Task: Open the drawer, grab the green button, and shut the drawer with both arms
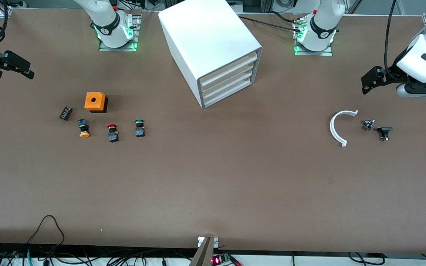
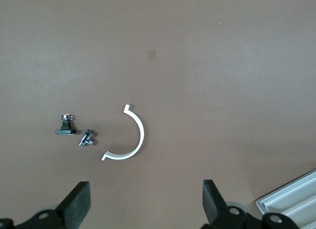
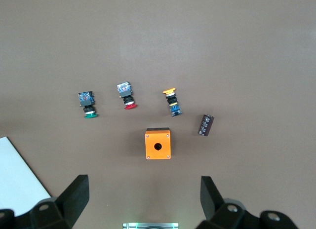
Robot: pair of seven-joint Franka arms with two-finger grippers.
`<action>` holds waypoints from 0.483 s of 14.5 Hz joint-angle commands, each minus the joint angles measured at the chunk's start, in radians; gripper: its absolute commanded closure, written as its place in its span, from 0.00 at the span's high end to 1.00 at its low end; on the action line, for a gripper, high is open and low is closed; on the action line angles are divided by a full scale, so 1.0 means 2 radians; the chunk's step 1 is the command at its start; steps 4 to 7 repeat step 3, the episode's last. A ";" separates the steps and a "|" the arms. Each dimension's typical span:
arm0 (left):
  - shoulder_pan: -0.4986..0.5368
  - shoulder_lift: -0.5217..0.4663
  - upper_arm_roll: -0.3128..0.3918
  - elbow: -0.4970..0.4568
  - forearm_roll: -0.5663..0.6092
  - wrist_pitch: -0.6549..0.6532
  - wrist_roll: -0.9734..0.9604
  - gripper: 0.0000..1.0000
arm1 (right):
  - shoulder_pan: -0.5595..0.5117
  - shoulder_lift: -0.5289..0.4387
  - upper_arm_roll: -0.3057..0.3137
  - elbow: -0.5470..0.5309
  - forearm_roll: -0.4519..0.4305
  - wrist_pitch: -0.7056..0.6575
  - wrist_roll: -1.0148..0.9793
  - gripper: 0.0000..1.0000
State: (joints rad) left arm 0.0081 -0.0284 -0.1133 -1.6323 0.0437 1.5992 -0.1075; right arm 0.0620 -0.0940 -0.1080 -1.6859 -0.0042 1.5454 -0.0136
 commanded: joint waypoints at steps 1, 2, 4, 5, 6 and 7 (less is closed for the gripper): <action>0.002 0.008 -0.002 0.016 -0.003 -0.003 0.012 1.00 | -0.001 0.000 0.002 0.008 -0.002 -0.012 -0.005 1.00; 0.002 0.009 -0.002 0.018 -0.003 -0.003 0.012 1.00 | -0.001 0.000 0.002 0.009 -0.002 -0.012 -0.005 1.00; 0.002 0.009 -0.002 0.018 -0.003 -0.003 0.013 1.00 | -0.001 0.000 0.003 0.008 -0.002 -0.012 -0.005 1.00; 0.002 0.009 -0.002 0.018 -0.003 -0.003 0.013 1.00 | -0.001 0.000 0.003 0.008 -0.002 -0.012 -0.005 1.00; 0.002 0.009 -0.002 0.018 -0.003 -0.003 0.013 1.00 | -0.001 0.000 0.003 0.008 -0.002 -0.012 -0.005 1.00; 0.002 0.009 -0.002 0.018 -0.003 -0.003 0.013 1.00 | -0.001 0.000 0.003 0.008 -0.002 -0.012 -0.005 1.00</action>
